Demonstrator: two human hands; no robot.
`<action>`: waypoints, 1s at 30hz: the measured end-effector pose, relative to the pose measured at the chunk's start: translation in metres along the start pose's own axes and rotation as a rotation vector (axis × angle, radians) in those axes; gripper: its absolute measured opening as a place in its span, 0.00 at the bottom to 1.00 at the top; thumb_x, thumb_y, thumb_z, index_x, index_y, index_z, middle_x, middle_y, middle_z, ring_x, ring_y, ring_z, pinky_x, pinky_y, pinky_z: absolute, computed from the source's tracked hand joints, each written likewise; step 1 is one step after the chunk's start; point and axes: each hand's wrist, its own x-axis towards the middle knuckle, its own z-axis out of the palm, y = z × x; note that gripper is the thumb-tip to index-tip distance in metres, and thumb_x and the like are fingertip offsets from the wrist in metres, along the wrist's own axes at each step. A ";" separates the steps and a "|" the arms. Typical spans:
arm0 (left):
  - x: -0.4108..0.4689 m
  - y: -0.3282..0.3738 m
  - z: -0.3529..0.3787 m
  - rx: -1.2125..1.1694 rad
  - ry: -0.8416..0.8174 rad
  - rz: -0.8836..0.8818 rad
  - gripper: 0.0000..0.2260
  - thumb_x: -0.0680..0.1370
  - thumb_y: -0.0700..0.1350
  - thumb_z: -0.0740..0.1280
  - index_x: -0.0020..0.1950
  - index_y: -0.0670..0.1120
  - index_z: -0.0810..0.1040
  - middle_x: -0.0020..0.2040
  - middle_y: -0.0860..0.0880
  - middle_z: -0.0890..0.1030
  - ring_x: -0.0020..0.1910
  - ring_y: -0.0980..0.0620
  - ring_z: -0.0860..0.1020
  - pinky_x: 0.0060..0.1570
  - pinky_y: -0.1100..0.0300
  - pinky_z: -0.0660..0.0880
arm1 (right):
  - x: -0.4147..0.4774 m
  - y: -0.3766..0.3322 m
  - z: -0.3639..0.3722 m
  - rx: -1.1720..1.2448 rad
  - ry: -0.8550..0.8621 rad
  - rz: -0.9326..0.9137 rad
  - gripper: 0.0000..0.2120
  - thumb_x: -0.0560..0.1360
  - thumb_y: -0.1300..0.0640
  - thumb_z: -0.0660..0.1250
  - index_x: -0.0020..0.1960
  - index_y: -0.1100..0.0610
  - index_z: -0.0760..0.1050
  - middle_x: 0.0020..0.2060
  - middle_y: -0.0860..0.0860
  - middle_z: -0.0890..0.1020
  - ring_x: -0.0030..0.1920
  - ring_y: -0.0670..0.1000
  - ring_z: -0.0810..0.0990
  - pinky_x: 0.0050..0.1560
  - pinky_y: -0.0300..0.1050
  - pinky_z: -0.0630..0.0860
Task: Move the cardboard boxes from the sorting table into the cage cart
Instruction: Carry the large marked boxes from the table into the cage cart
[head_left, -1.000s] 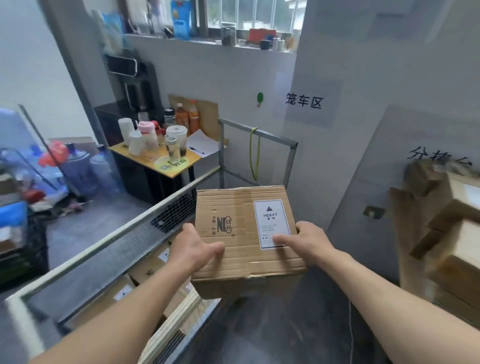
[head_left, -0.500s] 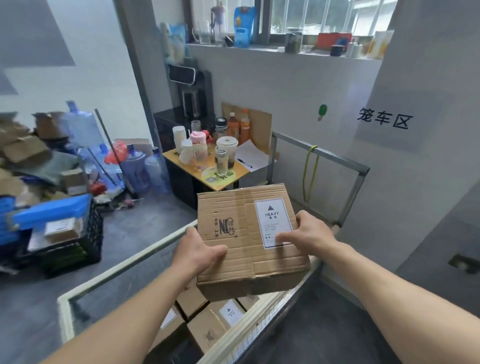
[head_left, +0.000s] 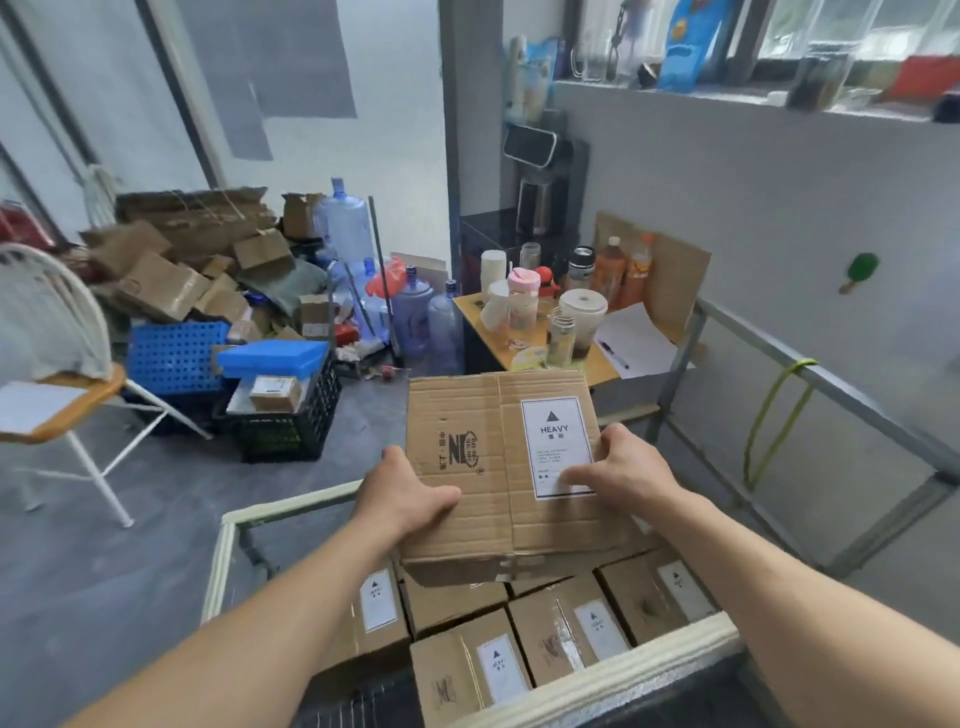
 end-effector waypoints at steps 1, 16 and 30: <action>0.002 -0.005 -0.002 0.008 0.005 -0.015 0.29 0.68 0.59 0.77 0.58 0.46 0.68 0.50 0.51 0.76 0.47 0.51 0.76 0.37 0.59 0.70 | 0.005 -0.004 0.004 0.001 -0.012 -0.012 0.24 0.66 0.44 0.80 0.51 0.49 0.69 0.45 0.43 0.77 0.43 0.41 0.75 0.36 0.42 0.70; 0.037 -0.171 0.000 -0.055 -0.049 -0.237 0.30 0.67 0.57 0.78 0.59 0.45 0.67 0.54 0.49 0.77 0.51 0.49 0.76 0.45 0.56 0.75 | 0.043 -0.057 0.172 -0.118 -0.186 -0.018 0.28 0.64 0.42 0.80 0.55 0.53 0.71 0.47 0.47 0.78 0.50 0.51 0.78 0.47 0.49 0.75; 0.045 -0.415 0.117 0.038 -0.260 -0.493 0.31 0.70 0.54 0.76 0.65 0.42 0.67 0.53 0.48 0.78 0.46 0.51 0.77 0.32 0.62 0.69 | 0.037 0.012 0.456 -0.153 -0.411 0.167 0.27 0.67 0.45 0.79 0.58 0.51 0.68 0.48 0.46 0.79 0.49 0.50 0.78 0.43 0.45 0.74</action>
